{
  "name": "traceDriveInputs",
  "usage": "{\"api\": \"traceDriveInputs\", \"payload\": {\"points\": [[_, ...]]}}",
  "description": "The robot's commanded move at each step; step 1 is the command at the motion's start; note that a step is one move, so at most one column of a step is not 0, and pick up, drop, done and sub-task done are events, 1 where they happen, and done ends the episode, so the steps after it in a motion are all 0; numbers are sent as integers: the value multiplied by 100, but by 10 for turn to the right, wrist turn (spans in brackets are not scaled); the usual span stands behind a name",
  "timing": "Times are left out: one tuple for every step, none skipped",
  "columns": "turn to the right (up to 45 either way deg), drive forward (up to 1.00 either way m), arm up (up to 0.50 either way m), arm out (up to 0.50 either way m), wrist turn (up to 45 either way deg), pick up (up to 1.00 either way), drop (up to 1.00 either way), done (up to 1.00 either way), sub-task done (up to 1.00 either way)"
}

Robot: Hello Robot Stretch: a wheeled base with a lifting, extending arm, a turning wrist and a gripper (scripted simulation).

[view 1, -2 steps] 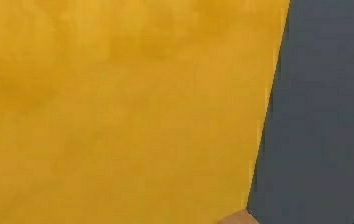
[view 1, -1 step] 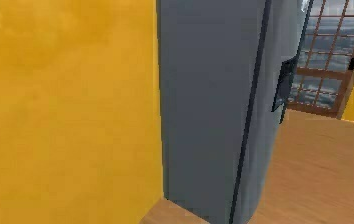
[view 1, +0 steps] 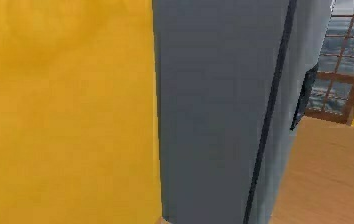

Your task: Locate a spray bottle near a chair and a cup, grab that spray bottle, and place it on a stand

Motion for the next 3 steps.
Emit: {"api": "traceDriveInputs", "payload": {"points": [[450, 0, 0, 0, 0, 0, 0, 0, 0], [450, 0, 0, 0, 0, 0, 0, 0, 0], [450, 0, 0, 0, 0, 0, 0, 0, 0]]}}
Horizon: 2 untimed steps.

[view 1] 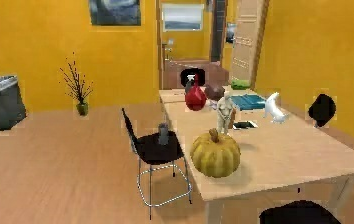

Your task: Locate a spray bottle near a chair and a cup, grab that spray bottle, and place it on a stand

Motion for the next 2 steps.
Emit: {"api": "traceDriveInputs", "payload": {"points": [[-330, 0, 0, 0, 0, 0, 0, 0, 0], [0, 70, 0, 0, 0, 0, 0, 0, 0]]}}
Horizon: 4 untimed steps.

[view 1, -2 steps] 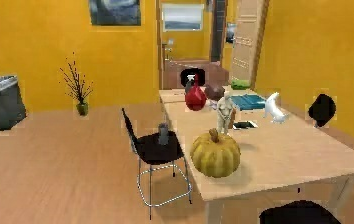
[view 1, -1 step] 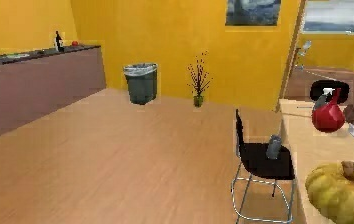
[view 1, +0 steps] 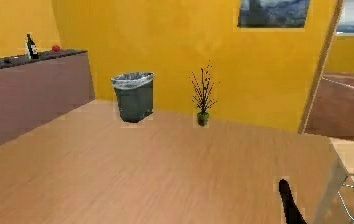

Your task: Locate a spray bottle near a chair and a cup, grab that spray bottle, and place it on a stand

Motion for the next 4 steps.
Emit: {"api": "traceDriveInputs", "payload": {"points": [[-300, 0, 0, 0, 0, 0, 0, 0, 0], [390, 0, 0, 0, 0, 0, 0, 0, 0], [30, 0, 0, 0, 0, 0, 0, 0, 0], [-450, 0, 0, 0, 0, 0, 0, 0, 0]]}}
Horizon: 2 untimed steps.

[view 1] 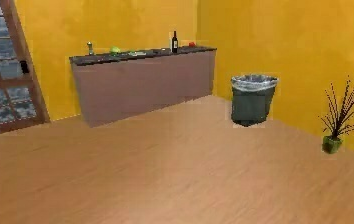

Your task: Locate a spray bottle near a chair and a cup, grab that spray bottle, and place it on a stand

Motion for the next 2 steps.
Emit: {"api": "traceDriveInputs", "payload": {"points": [[-450, 0, 0, 0, 0, 0, 0, 0, 0], [-240, 0, 0, 0, 0, 0, 0, 0, 0]]}}
